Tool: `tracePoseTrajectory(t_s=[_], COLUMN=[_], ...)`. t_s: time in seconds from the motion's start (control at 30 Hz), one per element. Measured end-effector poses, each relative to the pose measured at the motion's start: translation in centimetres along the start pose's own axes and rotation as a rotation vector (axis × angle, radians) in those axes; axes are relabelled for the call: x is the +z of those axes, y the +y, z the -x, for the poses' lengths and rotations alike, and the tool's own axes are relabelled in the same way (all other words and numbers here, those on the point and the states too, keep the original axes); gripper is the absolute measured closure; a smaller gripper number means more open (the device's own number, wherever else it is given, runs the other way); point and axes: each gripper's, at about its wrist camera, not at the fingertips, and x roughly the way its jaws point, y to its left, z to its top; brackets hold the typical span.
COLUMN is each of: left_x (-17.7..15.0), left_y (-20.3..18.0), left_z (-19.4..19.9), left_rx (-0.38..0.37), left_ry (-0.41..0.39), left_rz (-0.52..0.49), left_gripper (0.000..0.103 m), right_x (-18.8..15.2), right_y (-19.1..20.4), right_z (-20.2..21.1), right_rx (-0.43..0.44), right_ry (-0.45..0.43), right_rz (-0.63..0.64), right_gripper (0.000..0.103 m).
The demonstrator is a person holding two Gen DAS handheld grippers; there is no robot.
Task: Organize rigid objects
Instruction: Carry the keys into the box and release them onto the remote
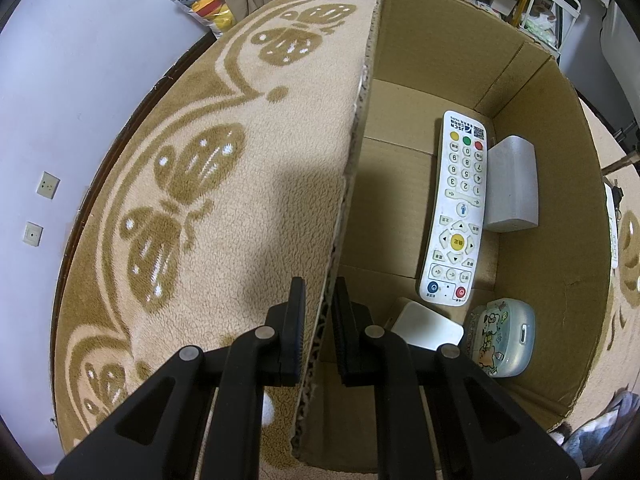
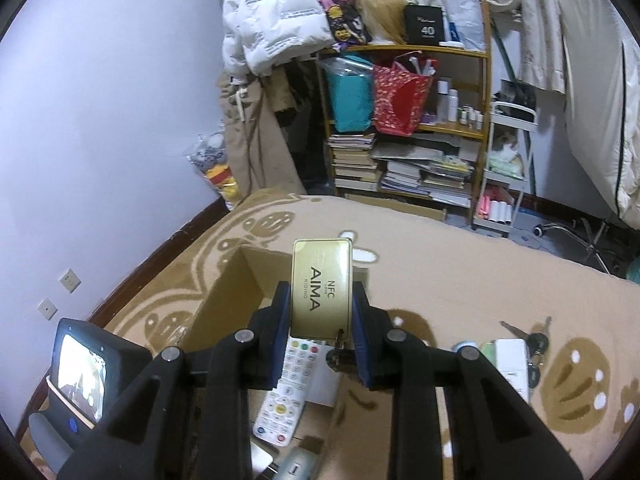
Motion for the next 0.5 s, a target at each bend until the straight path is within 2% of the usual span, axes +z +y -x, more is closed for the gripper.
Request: tracePoseTrajectory(t_s=[0.3, 0.5], left_x=[0.0, 0.0], left_y=[-0.1, -0.2], left_z=[-0.2, -0.4], left_rx=[0.005, 0.008], left_ry=[0.003, 0.006], left_rz=[-0.005, -0.008], left_gripper=[0.090, 0.090], right_x=[-1.7, -2.5], right_y=[1.5, 1.4], right_z=[-2.3, -4.0], right_rx=[0.039, 0.053], right_ry=[0.032, 0.092], right_rz=[0.030, -0.001], right_gripper=[0.073, 0.073])
